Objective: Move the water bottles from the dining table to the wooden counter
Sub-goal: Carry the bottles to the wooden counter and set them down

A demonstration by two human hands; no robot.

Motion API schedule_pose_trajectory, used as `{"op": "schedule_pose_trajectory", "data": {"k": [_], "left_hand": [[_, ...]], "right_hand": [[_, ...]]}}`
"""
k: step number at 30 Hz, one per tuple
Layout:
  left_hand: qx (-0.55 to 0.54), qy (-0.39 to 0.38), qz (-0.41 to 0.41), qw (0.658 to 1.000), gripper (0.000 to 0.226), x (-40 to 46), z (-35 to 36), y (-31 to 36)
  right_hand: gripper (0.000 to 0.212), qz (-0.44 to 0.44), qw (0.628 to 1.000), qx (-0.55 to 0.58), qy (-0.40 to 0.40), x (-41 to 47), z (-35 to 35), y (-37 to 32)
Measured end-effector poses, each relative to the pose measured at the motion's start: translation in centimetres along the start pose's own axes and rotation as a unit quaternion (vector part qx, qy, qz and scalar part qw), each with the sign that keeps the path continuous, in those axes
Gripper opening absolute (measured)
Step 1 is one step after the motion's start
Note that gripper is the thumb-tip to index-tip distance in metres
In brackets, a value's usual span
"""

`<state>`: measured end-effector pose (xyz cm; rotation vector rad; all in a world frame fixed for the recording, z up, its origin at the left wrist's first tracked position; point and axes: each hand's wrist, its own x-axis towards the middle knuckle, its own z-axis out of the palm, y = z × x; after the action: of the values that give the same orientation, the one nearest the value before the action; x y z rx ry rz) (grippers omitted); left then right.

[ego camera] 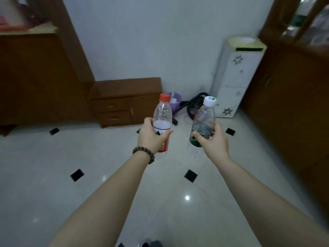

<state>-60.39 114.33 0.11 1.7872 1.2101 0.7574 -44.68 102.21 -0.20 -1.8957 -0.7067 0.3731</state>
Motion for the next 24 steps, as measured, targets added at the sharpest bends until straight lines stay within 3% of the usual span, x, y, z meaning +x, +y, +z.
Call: {"op": "schedule_pose_trajectory", "data": {"k": [8,13,24], "left_hand": [[-0.01,-0.131,0.077,0.988,0.053,6.3,12.4,5.6],[-0.026,-0.182,0.108,0.977,0.051,12.7,18.1,8.3],[-0.017,-0.258,0.151,0.954,0.054,28.1,27.7,14.6]], "right_hand": [[0.062,0.079,0.987,-0.024,0.137,6.3,-8.3,5.7],[0.071,0.111,0.974,-0.033,0.195,12.3,-9.5,7.6],[0.062,0.134,0.95,-0.032,0.28,27.1,-11.3,8.0]]}}
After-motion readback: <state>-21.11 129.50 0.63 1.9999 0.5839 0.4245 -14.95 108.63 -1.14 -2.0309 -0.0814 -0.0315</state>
